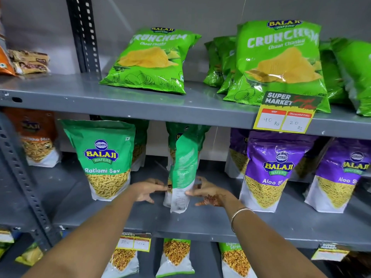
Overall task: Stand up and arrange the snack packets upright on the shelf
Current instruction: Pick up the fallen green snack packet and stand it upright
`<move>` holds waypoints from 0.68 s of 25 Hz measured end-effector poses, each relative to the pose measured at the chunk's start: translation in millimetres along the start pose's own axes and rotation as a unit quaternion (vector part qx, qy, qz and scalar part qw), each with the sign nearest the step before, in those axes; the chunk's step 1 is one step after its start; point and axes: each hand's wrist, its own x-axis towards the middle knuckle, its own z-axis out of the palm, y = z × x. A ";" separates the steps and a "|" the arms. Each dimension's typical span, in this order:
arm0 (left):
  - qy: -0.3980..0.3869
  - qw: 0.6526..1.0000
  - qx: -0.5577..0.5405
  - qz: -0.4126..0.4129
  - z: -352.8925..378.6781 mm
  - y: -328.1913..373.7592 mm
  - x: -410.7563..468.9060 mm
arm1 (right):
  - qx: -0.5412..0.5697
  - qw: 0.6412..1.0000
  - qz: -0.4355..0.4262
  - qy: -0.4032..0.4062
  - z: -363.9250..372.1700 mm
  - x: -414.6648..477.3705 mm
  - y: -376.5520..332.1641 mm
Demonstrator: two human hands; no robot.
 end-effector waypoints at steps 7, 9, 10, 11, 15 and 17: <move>-0.004 0.999 0.009 0.032 17.5 4.0 12.5 | -0.104 0.988 -0.100 0.062 16.1 0.9 1.0; 0.009 0.999 0.039 0.032 18.6 5.0 12.3 | -0.106 0.986 -0.120 0.037 5.8 -0.7 -3.5; 0.017 0.998 0.042 0.032 17.7 5.6 12.0 | -0.113 0.986 -0.119 0.026 -1.6 -0.9 -5.2; 0.031 0.998 0.041 0.037 15.9 6.6 12.0 | -0.118 0.986 -0.115 0.024 -8.1 -1.0 -5.8; 0.089 0.994 0.021 0.055 17.7 14.2 11.3 | -0.113 0.984 -0.095 0.100 -31.2 9.7 -2.3; 0.124 0.990 0.009 0.070 27.8 17.0 10.8 | -0.074 0.986 -0.093 0.118 -38.1 11.0 -3.6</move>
